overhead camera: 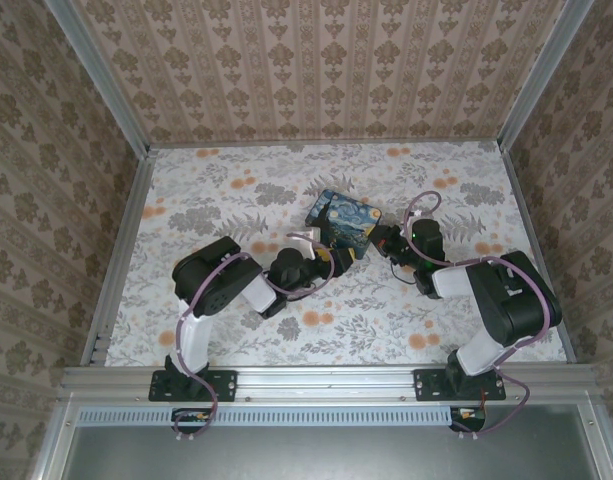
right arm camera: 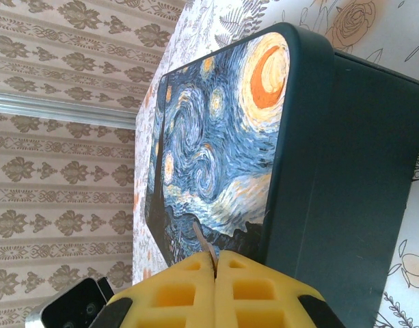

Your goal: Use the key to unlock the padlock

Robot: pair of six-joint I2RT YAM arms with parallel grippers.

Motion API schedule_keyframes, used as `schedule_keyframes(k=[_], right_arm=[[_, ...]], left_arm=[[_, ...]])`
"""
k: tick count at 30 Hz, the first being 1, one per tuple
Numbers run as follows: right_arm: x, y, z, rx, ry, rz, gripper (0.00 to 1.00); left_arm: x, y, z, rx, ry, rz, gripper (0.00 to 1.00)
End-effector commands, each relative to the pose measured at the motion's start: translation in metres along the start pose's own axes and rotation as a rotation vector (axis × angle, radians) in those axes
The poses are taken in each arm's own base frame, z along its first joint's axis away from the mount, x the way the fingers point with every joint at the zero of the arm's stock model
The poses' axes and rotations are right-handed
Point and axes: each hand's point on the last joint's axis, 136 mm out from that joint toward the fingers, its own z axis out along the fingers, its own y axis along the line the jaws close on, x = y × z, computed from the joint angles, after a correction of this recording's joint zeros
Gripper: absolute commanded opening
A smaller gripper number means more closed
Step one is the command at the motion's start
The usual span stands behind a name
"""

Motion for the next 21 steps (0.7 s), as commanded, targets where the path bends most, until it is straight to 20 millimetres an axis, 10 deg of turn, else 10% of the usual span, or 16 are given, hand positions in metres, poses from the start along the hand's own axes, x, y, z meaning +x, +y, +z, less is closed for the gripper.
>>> schedule_keyframes(k=[1, 21], right_arm=[[0.011, -0.016, 0.003, 0.048, 0.044, 0.026, 0.0], [0.011, -0.017, 0.002, 0.051, 0.042, 0.031, 0.0]], left_arm=[[0.035, 0.039, -0.002, -0.14, 0.109, -0.074, 0.86], [0.044, 0.065, -0.006, -0.281, 0.174, -0.087, 0.55]])
